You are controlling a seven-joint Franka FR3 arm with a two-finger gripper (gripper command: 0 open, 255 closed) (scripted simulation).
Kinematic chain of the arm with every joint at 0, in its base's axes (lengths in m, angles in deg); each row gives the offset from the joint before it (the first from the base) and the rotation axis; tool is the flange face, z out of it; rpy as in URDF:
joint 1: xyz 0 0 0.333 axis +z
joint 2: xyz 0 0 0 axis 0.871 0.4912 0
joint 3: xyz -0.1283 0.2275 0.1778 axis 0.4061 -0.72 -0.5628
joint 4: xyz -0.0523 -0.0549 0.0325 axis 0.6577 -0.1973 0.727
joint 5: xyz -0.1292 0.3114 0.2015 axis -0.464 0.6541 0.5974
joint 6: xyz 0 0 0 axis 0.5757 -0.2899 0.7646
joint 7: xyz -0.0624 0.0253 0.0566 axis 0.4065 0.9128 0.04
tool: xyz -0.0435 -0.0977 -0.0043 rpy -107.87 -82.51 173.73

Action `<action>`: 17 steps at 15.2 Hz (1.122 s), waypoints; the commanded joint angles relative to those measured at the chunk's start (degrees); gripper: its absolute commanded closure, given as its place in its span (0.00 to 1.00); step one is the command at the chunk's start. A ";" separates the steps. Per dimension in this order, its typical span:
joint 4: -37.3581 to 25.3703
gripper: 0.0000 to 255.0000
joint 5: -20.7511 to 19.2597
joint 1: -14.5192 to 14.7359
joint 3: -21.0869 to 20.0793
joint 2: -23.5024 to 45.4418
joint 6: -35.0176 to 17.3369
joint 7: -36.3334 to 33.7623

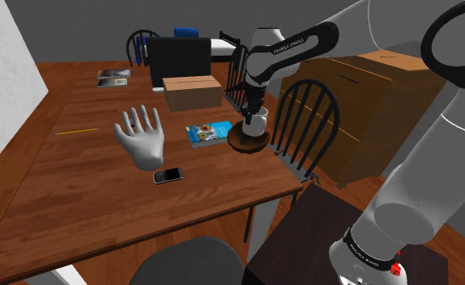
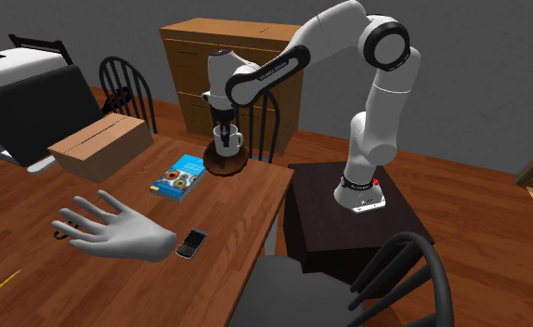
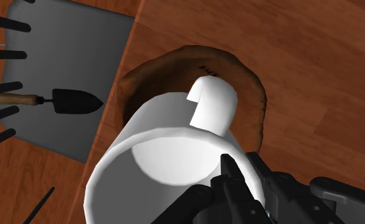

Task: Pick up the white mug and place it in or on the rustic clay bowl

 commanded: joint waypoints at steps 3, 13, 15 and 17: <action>0.25 1.00 0.02 0.02 -0.02 0.15 -0.44 -0.04; 0.25 0.00 0.02 0.02 -0.02 0.15 -0.44 -0.04; -1.84 0.00 -0.18 0.02 -0.04 -1.48 3.27 -0.17; -3.97 0.00 -0.31 0.02 -0.05 -2.70 6.61 -0.27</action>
